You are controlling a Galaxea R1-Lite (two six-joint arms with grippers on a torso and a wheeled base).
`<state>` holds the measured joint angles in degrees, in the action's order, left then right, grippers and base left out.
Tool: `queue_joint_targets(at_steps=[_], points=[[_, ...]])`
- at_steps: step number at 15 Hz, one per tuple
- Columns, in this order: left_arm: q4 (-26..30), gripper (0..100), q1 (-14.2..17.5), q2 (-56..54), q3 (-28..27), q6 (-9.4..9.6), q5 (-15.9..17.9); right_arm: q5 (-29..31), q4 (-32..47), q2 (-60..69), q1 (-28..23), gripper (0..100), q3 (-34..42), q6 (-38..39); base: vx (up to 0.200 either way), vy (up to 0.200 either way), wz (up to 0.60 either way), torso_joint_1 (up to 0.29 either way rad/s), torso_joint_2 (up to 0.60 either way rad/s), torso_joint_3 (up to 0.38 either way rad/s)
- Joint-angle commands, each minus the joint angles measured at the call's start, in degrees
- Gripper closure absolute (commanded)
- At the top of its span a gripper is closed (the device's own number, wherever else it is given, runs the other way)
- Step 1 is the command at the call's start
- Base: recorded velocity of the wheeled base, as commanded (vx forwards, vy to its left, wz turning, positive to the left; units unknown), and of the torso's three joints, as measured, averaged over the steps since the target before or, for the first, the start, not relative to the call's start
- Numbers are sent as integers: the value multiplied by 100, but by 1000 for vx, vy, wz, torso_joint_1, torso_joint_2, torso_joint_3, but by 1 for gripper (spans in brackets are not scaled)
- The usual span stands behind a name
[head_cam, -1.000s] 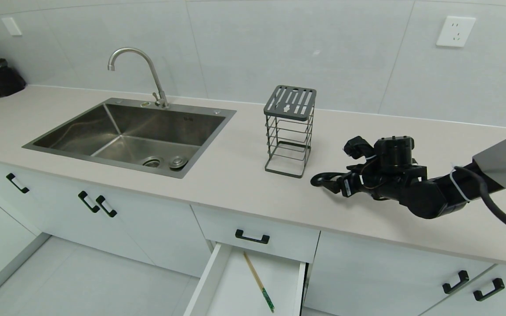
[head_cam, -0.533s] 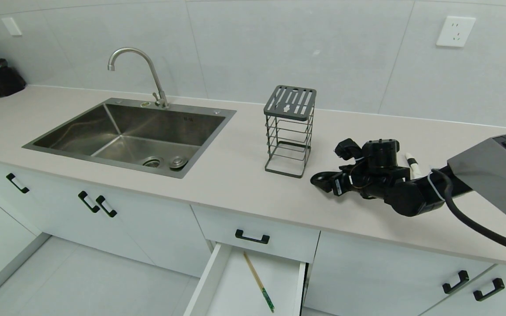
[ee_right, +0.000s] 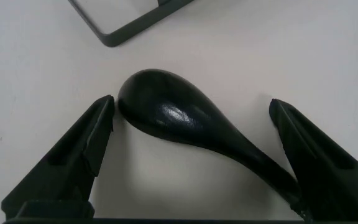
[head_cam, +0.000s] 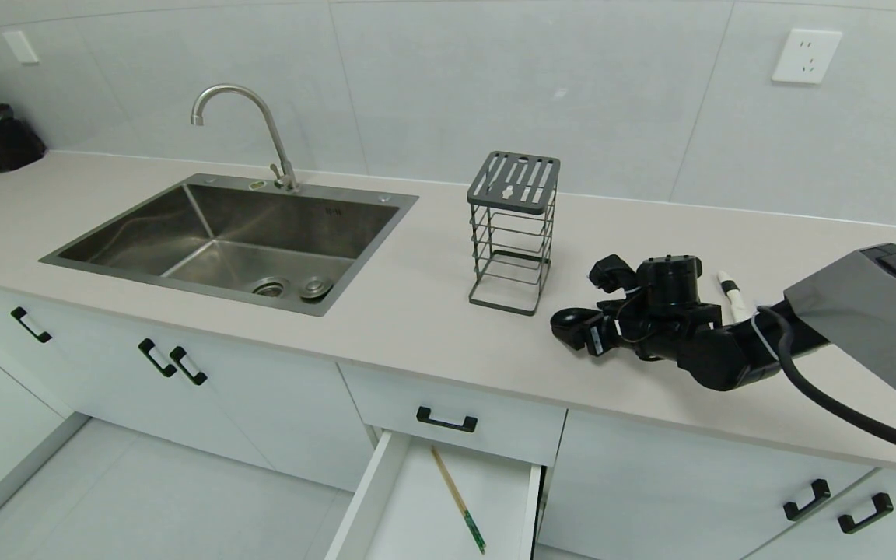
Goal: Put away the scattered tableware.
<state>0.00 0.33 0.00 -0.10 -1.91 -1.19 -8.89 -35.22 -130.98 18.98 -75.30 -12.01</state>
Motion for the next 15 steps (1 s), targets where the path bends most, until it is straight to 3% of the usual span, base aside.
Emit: queue_joint_targets(at_steps=[1,7,15], points=[[0,0,2,0,1,-2,-4,1,15,37,0,0,24,-3,0,0,0,0,0,0],[0,0,2,0,1,-2,-4,10,33,582,-70,0,631,-3,0,0,0,0,0,0],[0,0,2,0,1,-2,-4,19,-3,520,-105,0,824,-21,0,0,0,0,0,0]])
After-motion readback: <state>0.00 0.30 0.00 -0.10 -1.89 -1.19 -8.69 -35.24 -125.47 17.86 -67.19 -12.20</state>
